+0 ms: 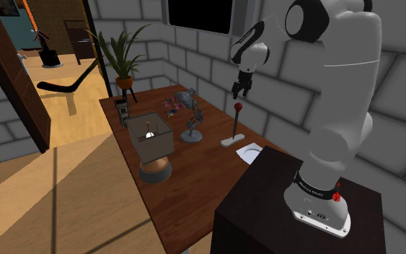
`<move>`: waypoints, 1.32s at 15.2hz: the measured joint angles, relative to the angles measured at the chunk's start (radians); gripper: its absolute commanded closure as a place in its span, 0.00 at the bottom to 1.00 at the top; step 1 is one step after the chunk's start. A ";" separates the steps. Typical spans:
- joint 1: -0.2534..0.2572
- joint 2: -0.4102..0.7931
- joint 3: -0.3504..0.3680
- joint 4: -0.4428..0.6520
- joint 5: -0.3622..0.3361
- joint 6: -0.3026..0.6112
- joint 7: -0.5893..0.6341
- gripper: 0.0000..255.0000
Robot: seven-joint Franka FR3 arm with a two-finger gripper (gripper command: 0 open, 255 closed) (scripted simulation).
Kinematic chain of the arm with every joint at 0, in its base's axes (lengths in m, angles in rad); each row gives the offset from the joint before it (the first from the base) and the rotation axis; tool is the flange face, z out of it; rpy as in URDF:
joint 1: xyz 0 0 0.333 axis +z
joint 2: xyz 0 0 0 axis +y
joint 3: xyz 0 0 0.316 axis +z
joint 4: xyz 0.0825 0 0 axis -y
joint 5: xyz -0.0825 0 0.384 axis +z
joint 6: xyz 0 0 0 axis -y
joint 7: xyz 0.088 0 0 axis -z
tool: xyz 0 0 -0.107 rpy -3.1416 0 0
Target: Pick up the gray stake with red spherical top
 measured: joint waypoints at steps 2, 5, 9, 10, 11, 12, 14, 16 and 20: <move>-0.035 0.081 0.006 0.068 0.040 0.000 -0.034 0.00; -0.087 0.199 0.019 0.188 0.086 -0.016 -0.063 0.00; -0.121 0.284 0.034 0.249 0.120 -0.001 -0.085 0.00; -0.124 0.292 0.037 0.251 0.124 0.005 -0.088 0.00; -0.127 0.301 0.040 0.249 0.129 0.014 -0.093 0.00; -0.130 0.312 0.043 0.251 0.134 0.023 -0.096 0.00; -0.132 0.325 0.049 0.247 0.141 0.039 -0.101 0.00; -0.133 0.328 0.051 0.243 0.144 0.047 -0.104 1.00; -0.133 0.328 0.051 0.242 0.145 0.052 -0.105 1.00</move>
